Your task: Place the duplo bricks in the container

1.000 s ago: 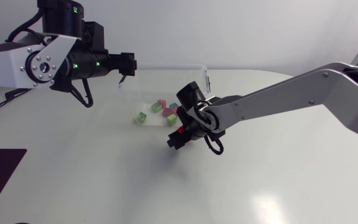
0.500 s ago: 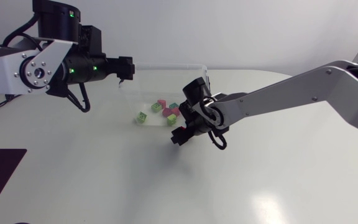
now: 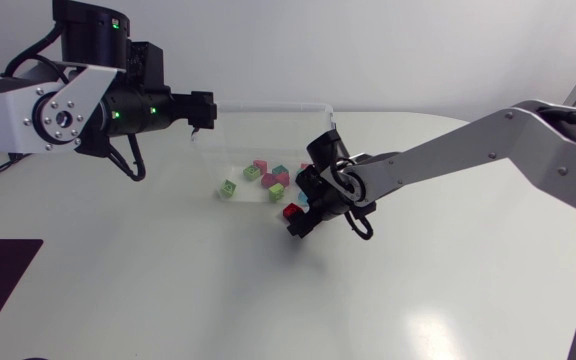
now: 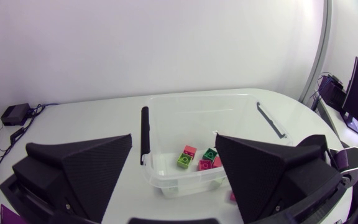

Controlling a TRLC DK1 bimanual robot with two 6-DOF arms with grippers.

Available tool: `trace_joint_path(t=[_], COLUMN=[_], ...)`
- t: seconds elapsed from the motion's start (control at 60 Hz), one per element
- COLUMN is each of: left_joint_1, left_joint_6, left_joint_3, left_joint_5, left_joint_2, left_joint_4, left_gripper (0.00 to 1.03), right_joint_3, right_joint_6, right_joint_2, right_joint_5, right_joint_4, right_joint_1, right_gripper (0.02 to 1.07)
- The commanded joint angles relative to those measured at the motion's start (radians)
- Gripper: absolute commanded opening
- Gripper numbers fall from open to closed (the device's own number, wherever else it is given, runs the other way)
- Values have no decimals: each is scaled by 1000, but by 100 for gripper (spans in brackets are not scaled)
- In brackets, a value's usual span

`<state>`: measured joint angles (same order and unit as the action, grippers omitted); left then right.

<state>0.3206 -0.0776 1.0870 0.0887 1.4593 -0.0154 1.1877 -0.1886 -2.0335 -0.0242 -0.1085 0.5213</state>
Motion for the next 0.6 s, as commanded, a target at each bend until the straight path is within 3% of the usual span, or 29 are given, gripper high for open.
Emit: trace_joint_path(t=[0.0,0.317,0.583], left_joint_1=[-8,-5,6], left_joint_6=[2,4,6], left_joint_3=[-35,-41,-39], left_joint_5=[9,9,9], left_joint_2=[3,3,4], left_joint_4=[19,23,22], left_gripper=[94,95,95], right_joint_3=[13,23,98], right_joint_6=[-40,-112,-130], right_joint_2=[-28,-34,-45], right_joint_5=[-11,-17,-16], right_joint_4=[-10,-3,-118], right_joint_1=[3,11,14], right_gripper=[89,87,87])
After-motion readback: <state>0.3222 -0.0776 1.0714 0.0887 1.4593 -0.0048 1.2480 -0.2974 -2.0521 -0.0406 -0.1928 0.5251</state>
